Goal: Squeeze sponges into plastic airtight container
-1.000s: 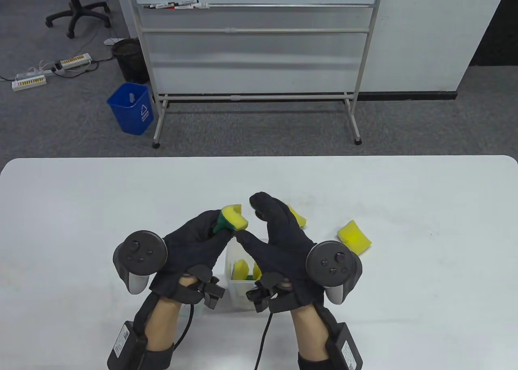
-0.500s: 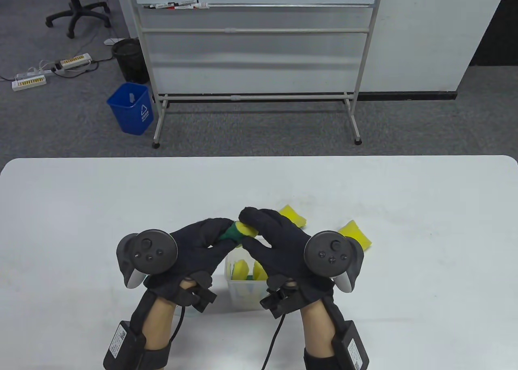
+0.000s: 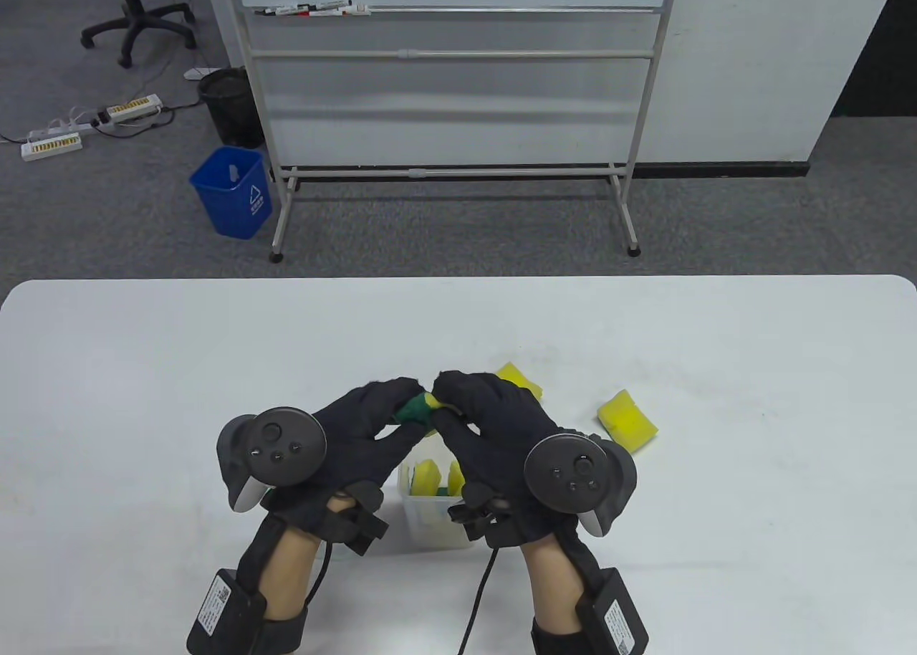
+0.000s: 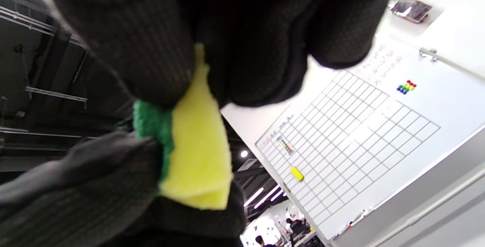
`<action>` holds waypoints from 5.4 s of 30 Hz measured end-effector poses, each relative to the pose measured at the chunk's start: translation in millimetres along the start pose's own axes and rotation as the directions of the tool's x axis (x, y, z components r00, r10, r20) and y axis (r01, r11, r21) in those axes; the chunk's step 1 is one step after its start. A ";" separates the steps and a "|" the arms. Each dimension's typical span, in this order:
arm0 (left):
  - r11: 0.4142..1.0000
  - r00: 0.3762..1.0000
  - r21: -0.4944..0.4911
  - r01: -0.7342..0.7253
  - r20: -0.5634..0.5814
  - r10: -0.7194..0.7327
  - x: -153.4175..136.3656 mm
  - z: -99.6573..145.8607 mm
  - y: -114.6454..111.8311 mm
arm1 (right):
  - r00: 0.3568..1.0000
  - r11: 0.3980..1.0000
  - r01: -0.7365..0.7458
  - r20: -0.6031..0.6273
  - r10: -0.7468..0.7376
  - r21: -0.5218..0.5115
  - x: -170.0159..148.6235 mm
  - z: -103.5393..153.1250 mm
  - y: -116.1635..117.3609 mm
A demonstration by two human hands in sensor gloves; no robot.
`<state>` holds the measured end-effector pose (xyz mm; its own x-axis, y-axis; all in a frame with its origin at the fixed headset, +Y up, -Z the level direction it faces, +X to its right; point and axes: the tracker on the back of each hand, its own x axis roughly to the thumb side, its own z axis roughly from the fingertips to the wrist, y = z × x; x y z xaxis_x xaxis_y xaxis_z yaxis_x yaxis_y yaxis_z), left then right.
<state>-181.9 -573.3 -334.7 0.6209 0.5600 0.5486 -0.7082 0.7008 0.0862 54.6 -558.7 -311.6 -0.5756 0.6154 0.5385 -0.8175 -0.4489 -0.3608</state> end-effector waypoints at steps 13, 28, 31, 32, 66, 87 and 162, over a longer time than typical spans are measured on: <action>0.963 0.987 -0.233 0.131 -0.056 -0.148 -23.2 -4.5 -13.5 | 0.975 0.978 -0.201 -0.085 0.205 0.055 -11.8 -2.5 3.7; 0.786 0.971 -0.609 0.112 -0.102 -0.217 -42.3 -9.7 -58.0 | 0.853 0.782 -0.484 0.013 0.521 0.394 -16.9 2.0 53.9; 0.788 0.971 -0.607 0.109 -0.106 -0.216 -41.9 -9.6 -57.7 | 0.824 0.736 -0.532 0.058 0.563 0.419 -16.6 5.0 64.9; 0.785 0.970 -0.610 0.111 -0.107 -0.220 -42.1 -9.6 -57.7 | 0.809 0.717 -0.555 0.076 0.582 0.422 -16.1 6.2 68.6; 0.781 0.971 -0.621 0.072 -0.134 -0.196 -43.0 -9.6 -57.9 | 0.787 0.437 -0.446 0.110 0.607 0.781 -41.3 5.6 108.8; 0.779 0.971 -0.623 0.074 -0.133 -0.199 -42.9 -9.3 -58.6 | 0.944 0.901 -0.287 -0.062 0.323 0.325 -28.2 -13.8 0.3; 0.999 0.999 -0.007 -0.049 -0.023 0.049 -16.3 -3.7 -7.7 | 0.969 0.929 0.226 -0.168 -0.183 0.293 -27.0 -8.3 -3.0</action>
<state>-185.3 -586.2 -347.3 0.5933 0.6033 0.5329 -0.7352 0.6757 0.0535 72.4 -568.6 -331.4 -0.4114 0.7869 0.4599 -0.8838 -0.4678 0.0098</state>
